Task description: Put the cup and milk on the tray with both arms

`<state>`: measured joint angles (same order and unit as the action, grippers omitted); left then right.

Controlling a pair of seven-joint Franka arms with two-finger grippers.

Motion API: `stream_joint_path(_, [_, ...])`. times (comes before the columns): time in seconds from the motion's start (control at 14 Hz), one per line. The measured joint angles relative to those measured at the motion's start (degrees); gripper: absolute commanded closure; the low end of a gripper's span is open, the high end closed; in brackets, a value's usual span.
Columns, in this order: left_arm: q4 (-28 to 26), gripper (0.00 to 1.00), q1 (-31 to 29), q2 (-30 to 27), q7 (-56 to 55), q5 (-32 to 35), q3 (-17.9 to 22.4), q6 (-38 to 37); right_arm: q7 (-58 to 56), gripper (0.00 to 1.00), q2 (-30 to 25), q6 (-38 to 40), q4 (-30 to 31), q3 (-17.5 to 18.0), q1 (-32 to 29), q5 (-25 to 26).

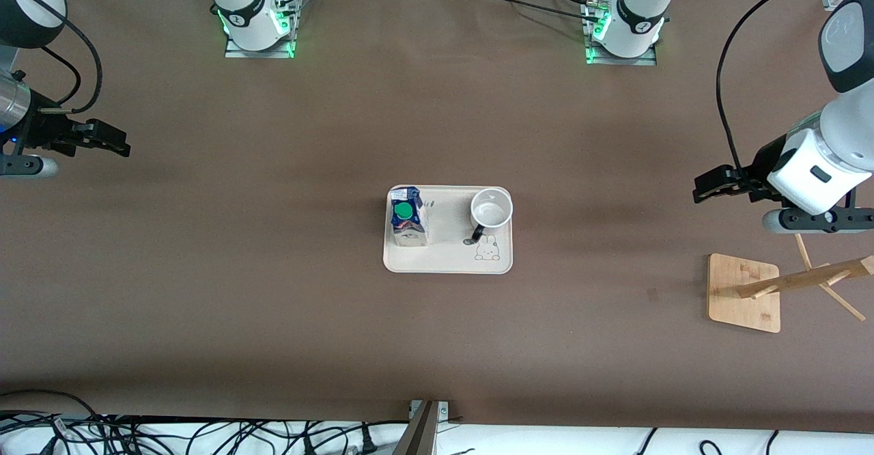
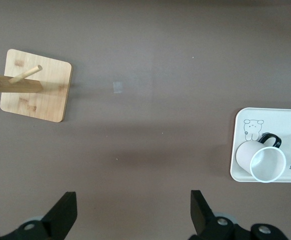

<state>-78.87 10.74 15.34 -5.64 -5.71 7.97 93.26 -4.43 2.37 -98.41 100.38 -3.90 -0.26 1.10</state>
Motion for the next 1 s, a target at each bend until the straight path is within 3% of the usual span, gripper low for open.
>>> stream_joint_path(0.5, [-0.6, 0.00, -0.4, -3.2, -0.1, 0.3, 0.2, -1.5, 0.0, 0.00, 0.0, 0.0, 0.0, 0.0, 0.0, 0.0])
stream_joint_path(0.86, [-12.9, 0.00, -2.9, -11.4, 0.0, 1.1, -0.1, 8.1, 0.0, 0.00, 0.0, 0.0, 0.0, 0.1, 0.0, 0.0])
stream_joint_path(1.0, [-14.9, 0.00, -7.0, -12.9, 0.0, 1.2, -4.0, 8.4, 0.0, 0.00, 0.0, 0.0, 0.0, 0.1, 0.0, 0.0])
